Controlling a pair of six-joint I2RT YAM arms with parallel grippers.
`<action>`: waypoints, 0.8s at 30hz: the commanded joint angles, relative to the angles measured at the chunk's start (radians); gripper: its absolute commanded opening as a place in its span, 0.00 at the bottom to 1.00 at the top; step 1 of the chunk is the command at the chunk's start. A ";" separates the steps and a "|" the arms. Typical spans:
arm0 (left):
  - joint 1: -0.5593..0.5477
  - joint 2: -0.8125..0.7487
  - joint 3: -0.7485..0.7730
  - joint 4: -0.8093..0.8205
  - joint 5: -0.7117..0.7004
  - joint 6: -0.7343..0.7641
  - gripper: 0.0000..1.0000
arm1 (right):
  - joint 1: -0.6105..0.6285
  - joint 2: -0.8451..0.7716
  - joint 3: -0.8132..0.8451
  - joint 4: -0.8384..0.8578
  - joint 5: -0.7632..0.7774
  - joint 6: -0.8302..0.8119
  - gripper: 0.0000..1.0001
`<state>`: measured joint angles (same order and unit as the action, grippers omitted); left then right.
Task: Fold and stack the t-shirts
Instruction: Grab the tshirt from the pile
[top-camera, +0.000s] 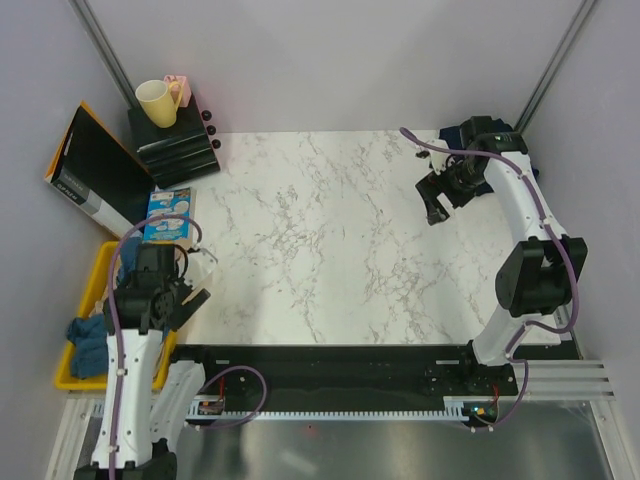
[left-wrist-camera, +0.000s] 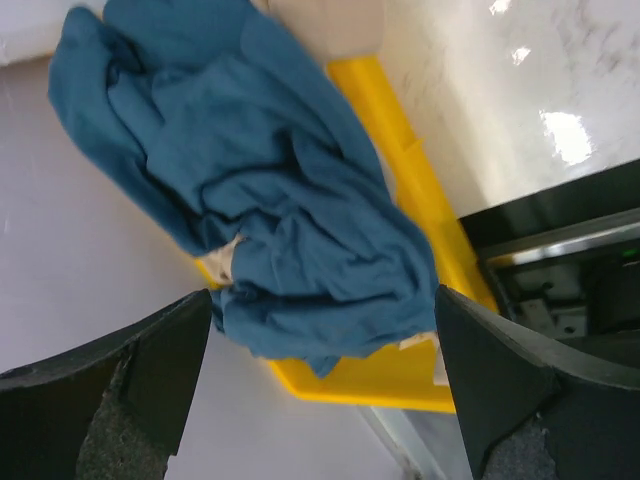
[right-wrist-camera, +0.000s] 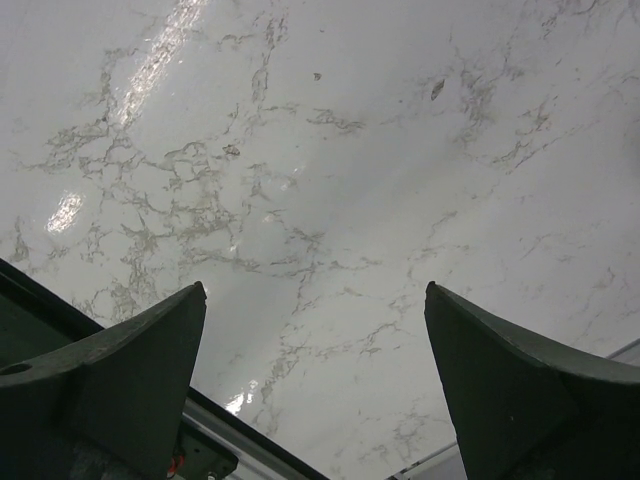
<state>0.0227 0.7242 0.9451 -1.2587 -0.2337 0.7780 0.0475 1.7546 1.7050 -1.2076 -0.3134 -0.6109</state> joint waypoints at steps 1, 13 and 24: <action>0.006 -0.136 -0.115 0.012 -0.179 0.142 1.00 | 0.021 0.019 0.050 -0.076 0.014 -0.029 0.98; 0.008 -0.287 -0.397 0.227 -0.151 0.093 0.95 | 0.133 -0.061 -0.018 -0.063 0.114 0.002 0.98; 0.305 0.072 -0.269 0.446 0.071 0.170 0.22 | 0.153 -0.073 -0.034 -0.063 0.134 -0.010 0.98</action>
<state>0.1699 0.6640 0.5575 -0.9421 -0.3256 0.8955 0.1970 1.7149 1.6756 -1.2579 -0.2001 -0.6147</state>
